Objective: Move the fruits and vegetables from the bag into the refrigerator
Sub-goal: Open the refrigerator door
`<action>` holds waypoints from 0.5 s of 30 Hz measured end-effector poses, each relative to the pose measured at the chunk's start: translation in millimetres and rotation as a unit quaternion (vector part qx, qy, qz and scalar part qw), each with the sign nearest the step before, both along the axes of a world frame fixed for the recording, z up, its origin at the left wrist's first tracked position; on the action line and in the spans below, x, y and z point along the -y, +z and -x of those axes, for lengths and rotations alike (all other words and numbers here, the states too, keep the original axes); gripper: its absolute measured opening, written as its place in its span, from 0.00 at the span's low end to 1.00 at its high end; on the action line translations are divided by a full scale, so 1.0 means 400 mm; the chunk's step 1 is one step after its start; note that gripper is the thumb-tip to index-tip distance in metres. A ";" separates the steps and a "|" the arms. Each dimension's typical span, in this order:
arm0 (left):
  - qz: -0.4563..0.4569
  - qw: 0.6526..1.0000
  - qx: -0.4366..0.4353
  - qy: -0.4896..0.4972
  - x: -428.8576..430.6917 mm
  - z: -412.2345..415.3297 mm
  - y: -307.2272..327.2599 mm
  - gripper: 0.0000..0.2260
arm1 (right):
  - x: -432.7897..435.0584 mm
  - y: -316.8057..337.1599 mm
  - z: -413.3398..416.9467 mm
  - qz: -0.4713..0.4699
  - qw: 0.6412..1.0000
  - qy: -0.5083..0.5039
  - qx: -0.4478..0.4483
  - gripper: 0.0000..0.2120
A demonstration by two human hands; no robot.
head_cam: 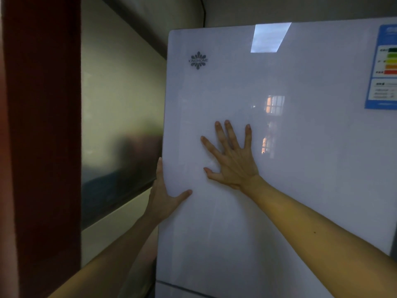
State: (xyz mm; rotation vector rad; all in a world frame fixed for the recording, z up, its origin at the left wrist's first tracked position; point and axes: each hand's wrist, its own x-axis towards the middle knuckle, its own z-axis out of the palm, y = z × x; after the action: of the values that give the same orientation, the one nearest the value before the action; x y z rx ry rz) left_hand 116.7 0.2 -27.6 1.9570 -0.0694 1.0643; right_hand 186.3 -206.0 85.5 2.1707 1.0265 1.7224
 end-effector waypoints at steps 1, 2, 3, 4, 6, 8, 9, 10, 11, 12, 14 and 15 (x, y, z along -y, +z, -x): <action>0.004 1.000 -0.003 0.002 0.001 0.002 -0.002 0.56 | 0.000 0.001 0.001 0.000 1.000 -0.001 -0.002 0.40; 0.007 1.000 -0.005 0.005 0.002 0.005 -0.004 0.56 | -0.001 0.002 0.003 0.001 1.000 -0.003 -0.004 0.40; 0.008 1.000 -0.008 0.008 0.004 0.007 -0.005 0.56 | -0.002 0.002 0.005 0.001 1.000 -0.005 -0.007 0.40; 0.009 1.000 -0.010 0.010 0.005 0.009 -0.005 0.56 | -0.002 0.003 0.007 0.002 1.000 -0.007 -0.010 0.40; 0.010 1.000 -0.014 0.012 0.007 0.011 -0.004 0.56 | -0.002 0.003 0.010 0.005 1.000 -0.015 -0.018 0.40; 0.012 1.000 -0.018 0.011 0.010 0.013 -0.003 0.57 | -0.003 0.003 0.013 0.009 0.999 -0.025 -0.024 0.40; 0.013 1.000 -0.020 0.009 0.011 0.014 -0.002 0.56 | -0.003 0.003 0.015 0.010 0.999 -0.029 -0.026 0.40; 0.013 1.000 -0.021 0.008 0.011 0.017 0.000 0.56 | -0.003 0.003 0.016 0.011 0.999 -0.033 -0.029 0.40; 0.012 1.000 -0.022 0.003 0.009 0.018 0.001 0.56 | -0.002 0.002 0.018 0.012 0.999 -0.037 -0.031 0.40; 0.010 1.000 -0.023 -0.005 0.007 0.021 0.003 0.56 | -0.002 0.001 0.019 0.013 0.999 -0.041 -0.034 0.40; 0.004 1.000 -0.025 -0.016 0.004 0.026 0.009 0.57 | -0.003 0.001 0.023 0.013 0.998 -0.046 -0.037 0.40; 0.002 1.000 -0.026 -0.017 0.004 0.030 0.011 0.57 | -0.004 0.000 0.026 0.012 0.998 -0.048 -0.038 0.39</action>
State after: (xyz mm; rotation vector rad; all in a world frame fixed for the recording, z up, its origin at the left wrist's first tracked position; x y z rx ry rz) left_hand 104.8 -1.3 -23.1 1.9713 -0.0719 0.9910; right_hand 175.9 -204.5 85.7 2.2466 0.9396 1.5894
